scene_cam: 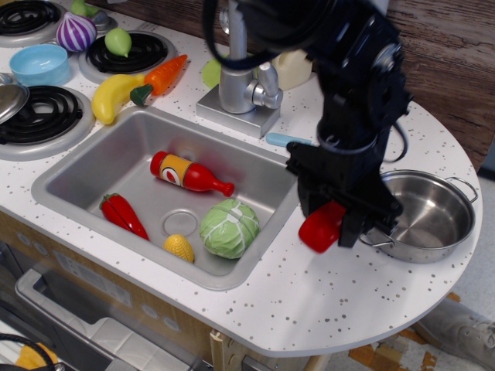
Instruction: Take sushi out of pan
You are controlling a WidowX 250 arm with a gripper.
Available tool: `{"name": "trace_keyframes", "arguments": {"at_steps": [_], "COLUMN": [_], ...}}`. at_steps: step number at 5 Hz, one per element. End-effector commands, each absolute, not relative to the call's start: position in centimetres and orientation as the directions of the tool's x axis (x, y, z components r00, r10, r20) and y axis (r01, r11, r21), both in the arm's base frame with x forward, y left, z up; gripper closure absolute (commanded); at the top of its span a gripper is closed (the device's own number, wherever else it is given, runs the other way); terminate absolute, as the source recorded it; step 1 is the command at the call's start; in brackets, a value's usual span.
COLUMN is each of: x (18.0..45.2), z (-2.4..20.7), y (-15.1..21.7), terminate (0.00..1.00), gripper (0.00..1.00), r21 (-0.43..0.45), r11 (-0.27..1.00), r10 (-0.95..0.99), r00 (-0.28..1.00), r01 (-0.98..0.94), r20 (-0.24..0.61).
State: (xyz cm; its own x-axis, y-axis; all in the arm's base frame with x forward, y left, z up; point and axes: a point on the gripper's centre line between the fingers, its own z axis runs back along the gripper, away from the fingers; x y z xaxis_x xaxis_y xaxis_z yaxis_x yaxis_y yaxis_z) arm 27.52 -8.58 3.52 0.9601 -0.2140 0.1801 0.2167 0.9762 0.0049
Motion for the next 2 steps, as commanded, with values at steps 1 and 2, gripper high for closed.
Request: {"name": "trace_keyframes", "arguments": {"at_steps": [1,2], "x": [27.23,27.64], "z": [3.32,3.15], "y": [-7.55,-7.40], "terminate": [0.00,1.00], "gripper": [0.00,0.00], "r21": [-0.003,0.006], "r11": [0.983,0.991], "r10": [-0.179,-0.130], "r00": [0.957,0.967], "r01": [0.184,0.132], "r20": [0.228,0.220]}}
